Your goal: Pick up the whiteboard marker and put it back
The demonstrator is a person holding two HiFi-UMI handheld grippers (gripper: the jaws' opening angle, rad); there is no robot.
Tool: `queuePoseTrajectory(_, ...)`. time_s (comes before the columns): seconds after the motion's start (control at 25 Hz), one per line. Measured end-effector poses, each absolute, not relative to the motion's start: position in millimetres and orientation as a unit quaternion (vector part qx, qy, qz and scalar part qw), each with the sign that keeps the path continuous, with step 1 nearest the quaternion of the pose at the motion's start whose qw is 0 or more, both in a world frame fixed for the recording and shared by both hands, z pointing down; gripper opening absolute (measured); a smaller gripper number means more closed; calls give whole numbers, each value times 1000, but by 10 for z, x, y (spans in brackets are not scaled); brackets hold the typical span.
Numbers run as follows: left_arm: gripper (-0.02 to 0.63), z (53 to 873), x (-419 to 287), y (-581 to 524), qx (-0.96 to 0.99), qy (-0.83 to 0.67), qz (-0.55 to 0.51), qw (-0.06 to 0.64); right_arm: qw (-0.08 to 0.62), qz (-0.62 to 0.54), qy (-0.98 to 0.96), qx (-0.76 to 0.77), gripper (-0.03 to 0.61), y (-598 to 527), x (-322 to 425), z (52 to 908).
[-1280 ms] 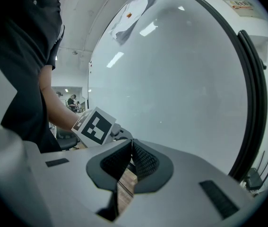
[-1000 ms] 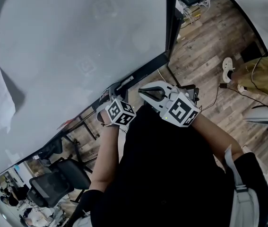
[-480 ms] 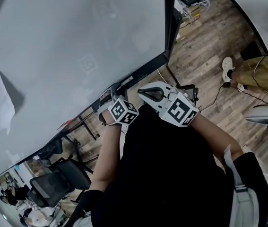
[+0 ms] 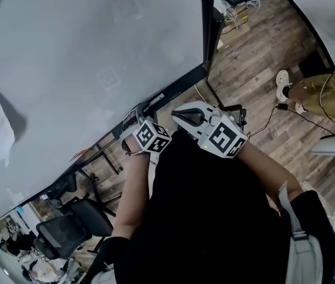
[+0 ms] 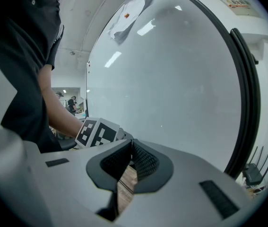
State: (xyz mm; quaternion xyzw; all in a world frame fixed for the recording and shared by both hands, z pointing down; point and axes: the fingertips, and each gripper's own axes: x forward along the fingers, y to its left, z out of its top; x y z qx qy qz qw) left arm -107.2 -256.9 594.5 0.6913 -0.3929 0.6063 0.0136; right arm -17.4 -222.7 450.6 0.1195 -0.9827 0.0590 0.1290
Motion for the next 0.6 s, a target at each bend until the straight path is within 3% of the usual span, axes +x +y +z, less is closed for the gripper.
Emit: queuePoseTrajectory(0.6,72,5812,-1059,-2505,714,-397,576,31,127,56,-983,123,20,-2185,-173,4474)
